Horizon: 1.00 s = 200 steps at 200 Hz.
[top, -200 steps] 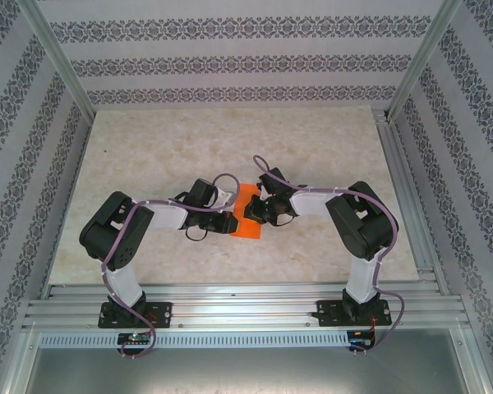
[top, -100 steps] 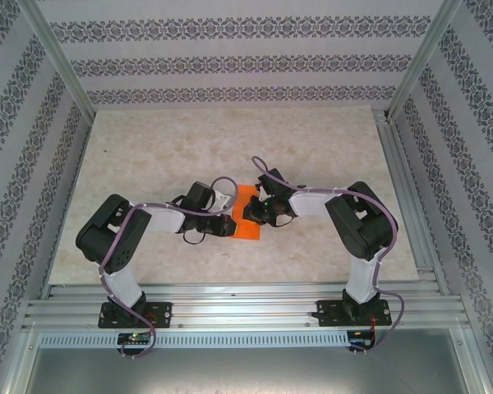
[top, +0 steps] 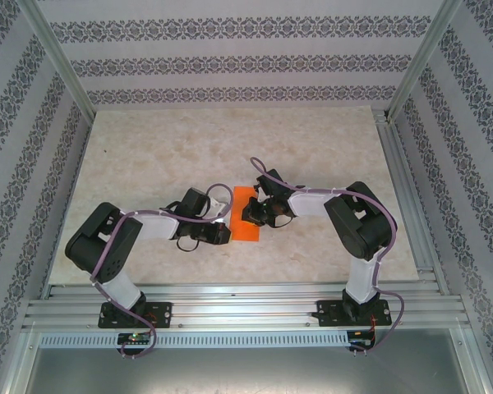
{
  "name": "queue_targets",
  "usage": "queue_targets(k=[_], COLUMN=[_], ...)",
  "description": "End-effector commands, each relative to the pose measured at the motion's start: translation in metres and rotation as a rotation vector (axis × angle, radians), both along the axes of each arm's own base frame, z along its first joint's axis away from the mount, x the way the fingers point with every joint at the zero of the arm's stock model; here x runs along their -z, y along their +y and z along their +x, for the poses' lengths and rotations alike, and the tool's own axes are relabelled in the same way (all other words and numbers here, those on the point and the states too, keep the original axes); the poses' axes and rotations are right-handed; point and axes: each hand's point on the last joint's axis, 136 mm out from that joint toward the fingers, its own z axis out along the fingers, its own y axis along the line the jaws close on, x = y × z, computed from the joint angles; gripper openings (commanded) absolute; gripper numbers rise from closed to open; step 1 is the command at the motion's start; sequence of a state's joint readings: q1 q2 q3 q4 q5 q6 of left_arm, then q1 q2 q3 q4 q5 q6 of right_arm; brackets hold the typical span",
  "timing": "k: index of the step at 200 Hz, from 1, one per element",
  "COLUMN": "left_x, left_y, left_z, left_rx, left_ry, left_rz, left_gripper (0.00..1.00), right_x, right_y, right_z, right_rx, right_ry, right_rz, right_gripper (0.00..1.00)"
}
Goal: Fold a paper plane with a square sheet of paper (fold left side to right side)
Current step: Fold the triangle a second time at the center of the table.
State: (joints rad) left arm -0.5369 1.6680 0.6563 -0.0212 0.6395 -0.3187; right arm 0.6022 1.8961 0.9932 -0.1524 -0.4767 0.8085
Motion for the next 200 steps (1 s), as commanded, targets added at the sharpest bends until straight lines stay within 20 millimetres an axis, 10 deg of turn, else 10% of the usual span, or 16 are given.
queue_targets(k=[1, 94, 200], left_x=[0.021, -0.052, -0.011], left_y=[0.021, 0.003, -0.017], left_z=[-0.028, 0.007, 0.031], left_rx=[-0.014, -0.111, -0.122], left_ry=[0.113, 0.008, 0.094], left_rz=[0.091, -0.058, -0.063], left_gripper=[0.07, 0.1, 0.05], right_x=[0.037, 0.034, 0.033], right_y=[-0.024, -0.021, -0.02], right_z=[-0.014, -0.011, -0.011], right_rx=[0.01, 0.004, -0.005], right_ry=[0.068, 0.061, 0.058], right_rz=[-0.138, -0.127, -0.129], right_gripper=[0.11, 0.11, 0.12])
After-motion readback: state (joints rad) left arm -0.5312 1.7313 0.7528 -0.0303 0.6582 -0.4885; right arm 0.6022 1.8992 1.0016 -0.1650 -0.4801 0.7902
